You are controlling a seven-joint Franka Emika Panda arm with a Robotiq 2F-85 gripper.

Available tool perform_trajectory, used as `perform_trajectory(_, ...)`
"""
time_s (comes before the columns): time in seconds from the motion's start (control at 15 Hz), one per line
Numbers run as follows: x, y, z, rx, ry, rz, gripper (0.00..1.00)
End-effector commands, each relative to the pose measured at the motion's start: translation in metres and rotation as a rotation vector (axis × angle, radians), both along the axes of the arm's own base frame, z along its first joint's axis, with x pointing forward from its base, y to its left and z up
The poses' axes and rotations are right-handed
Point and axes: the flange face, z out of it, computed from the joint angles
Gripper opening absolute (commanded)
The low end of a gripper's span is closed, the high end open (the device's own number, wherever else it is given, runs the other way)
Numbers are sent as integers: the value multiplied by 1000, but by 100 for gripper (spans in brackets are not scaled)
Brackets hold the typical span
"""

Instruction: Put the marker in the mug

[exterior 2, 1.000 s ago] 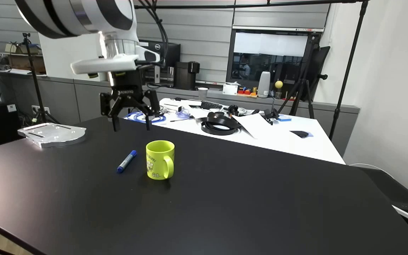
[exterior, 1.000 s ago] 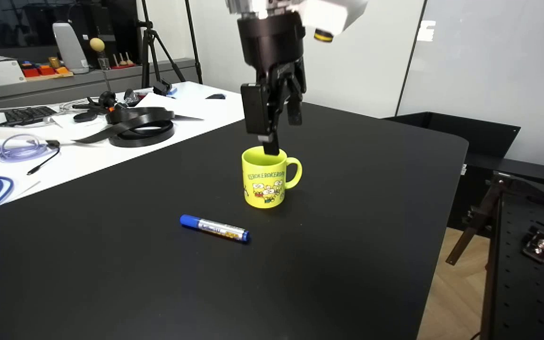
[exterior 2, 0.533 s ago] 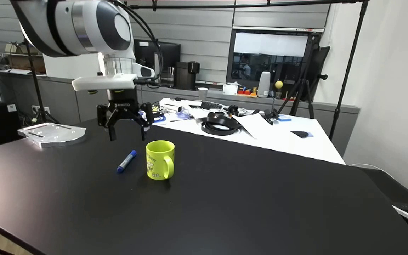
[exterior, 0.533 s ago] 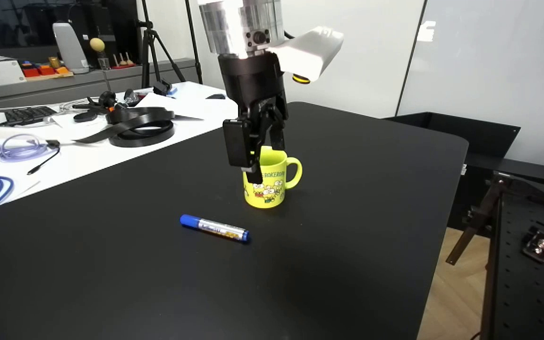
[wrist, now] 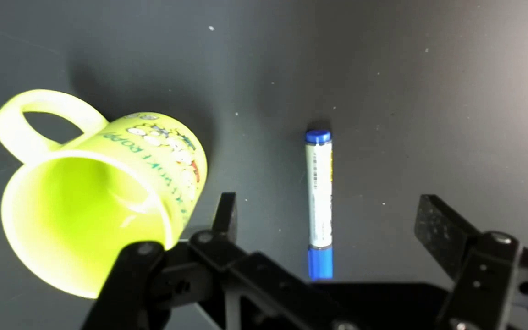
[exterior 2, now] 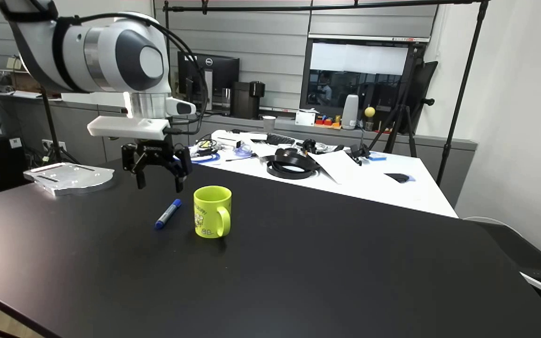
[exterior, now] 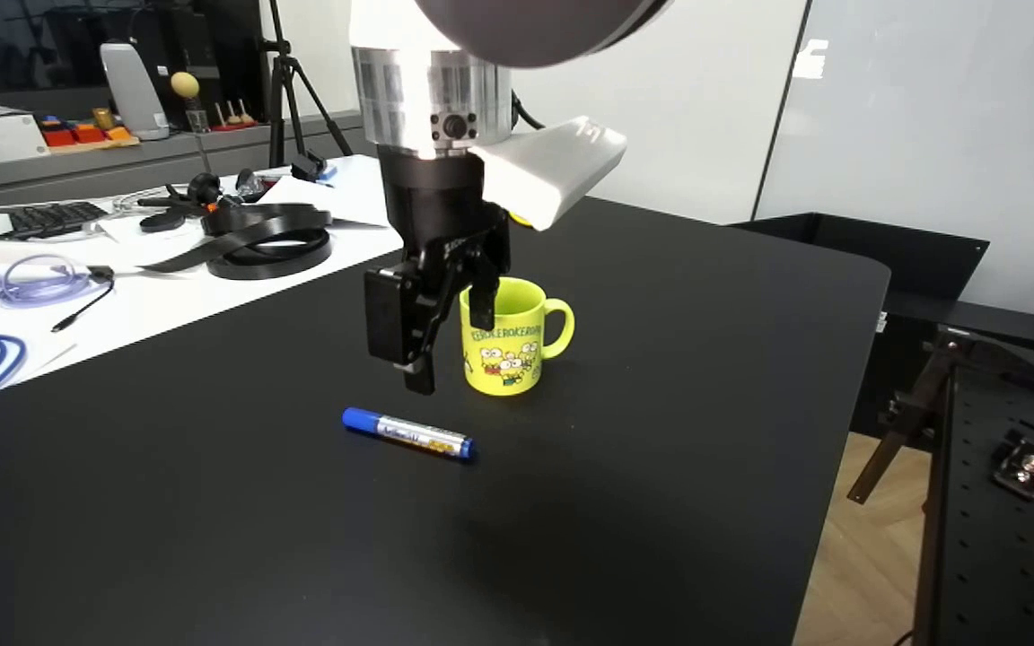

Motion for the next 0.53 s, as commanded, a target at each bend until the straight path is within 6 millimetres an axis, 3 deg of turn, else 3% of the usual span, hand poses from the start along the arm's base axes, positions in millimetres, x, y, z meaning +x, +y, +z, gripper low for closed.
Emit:
perform_trajectory(0.0, 5, 21, -14, 7, 0, -5, 100)
perform_trajectory(0.47, 26, 21, -33, -35, 37, 17, 100)
